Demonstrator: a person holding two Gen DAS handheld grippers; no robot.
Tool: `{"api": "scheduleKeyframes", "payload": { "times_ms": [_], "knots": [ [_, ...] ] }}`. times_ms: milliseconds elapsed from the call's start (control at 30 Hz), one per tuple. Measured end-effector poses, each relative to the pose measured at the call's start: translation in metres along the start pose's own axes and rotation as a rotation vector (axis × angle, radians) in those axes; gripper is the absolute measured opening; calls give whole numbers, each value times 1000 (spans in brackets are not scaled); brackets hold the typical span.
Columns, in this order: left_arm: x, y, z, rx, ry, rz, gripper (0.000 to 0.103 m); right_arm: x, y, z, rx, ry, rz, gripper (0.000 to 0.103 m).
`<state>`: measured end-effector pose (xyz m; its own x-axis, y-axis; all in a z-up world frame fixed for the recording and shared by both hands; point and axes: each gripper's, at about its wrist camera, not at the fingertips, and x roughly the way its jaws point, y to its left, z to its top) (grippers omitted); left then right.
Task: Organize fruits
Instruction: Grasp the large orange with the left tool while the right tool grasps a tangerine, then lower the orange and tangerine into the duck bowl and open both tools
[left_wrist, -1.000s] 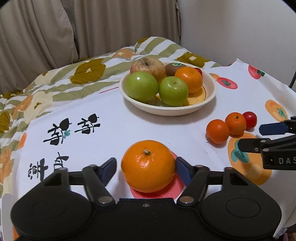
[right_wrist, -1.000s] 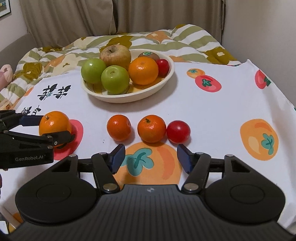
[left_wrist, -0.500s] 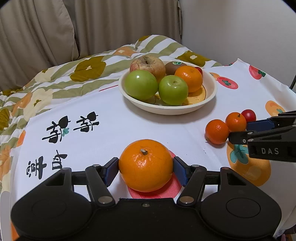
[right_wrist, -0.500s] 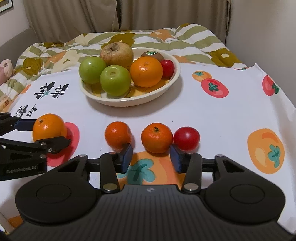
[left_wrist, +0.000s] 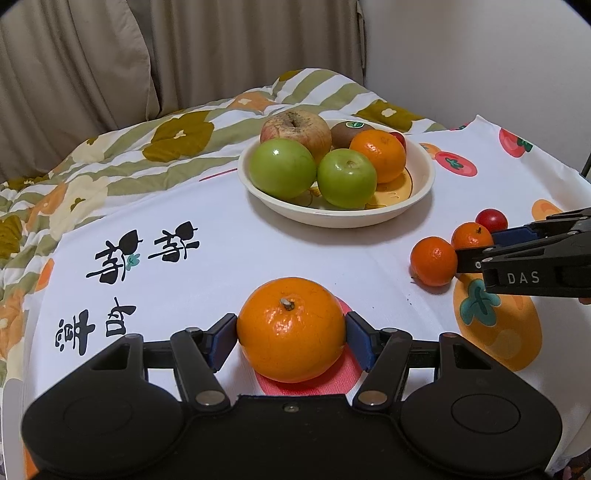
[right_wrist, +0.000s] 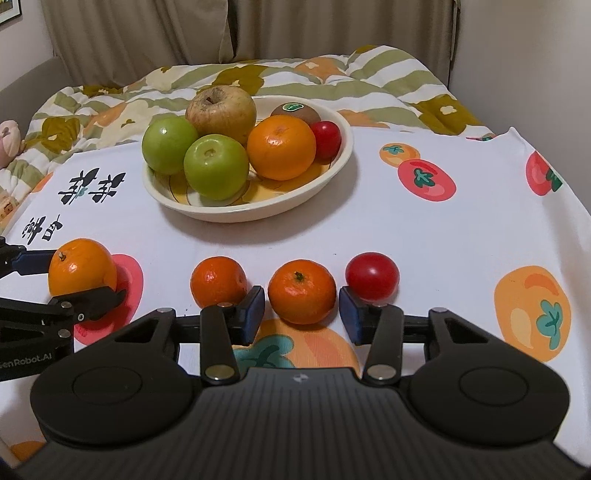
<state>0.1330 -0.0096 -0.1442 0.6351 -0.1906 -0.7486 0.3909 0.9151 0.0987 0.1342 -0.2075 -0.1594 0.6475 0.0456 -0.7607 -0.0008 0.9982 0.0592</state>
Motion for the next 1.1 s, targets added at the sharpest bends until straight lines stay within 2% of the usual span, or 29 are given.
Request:
{"api": "scheduleKeyframes", "payload": {
  "times_ms": [367, 567, 1100],
  "knots": [
    [-8, 3, -3, -30, 0, 8, 67, -6, 2, 2, -6, 0, 0, 55],
    [-21, 3, 2, -39, -24, 14, 67, -18, 3, 4, -8, -19, 6, 55],
    [-62, -9, 46, -82, -103, 37, 67, -68, -13, 39, -23, -70, 23, 55]
  ]
}}
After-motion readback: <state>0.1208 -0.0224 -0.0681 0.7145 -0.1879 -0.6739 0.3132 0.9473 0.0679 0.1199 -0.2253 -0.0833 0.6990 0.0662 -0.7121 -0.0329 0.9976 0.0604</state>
